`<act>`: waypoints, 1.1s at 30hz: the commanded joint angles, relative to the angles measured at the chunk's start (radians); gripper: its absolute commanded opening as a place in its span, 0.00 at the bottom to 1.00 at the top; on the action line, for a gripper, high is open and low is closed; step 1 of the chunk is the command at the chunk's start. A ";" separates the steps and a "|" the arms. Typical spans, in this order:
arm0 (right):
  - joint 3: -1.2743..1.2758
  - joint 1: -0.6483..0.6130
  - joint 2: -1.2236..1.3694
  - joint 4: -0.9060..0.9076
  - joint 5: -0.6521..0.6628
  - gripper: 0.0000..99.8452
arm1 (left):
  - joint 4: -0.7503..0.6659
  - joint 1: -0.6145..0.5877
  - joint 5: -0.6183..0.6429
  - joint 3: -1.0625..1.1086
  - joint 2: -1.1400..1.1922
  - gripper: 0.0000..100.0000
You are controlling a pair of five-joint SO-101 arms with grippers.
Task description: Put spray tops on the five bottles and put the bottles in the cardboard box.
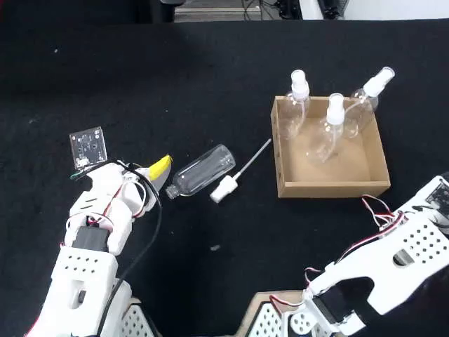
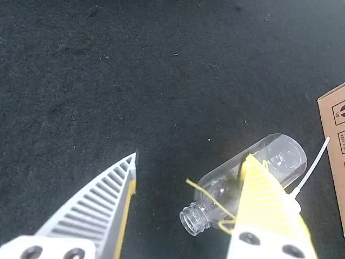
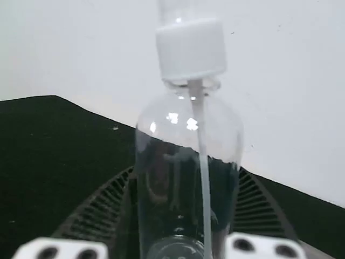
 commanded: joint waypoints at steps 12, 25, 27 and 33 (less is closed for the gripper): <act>-0.045 0.011 -0.012 0.112 0.003 0.20 | -0.023 -0.015 -0.006 -0.008 -0.017 0.29; -0.056 -0.049 -0.016 0.140 -0.075 0.19 | -0.023 -0.015 -0.006 -0.008 -0.017 0.29; -0.056 -0.057 -0.016 0.138 -0.075 0.19 | -0.023 -0.015 -0.008 -0.008 -0.017 0.29; -0.058 -0.069 -0.018 0.133 -0.089 0.19 | -0.023 -0.015 -0.008 -0.008 -0.017 0.29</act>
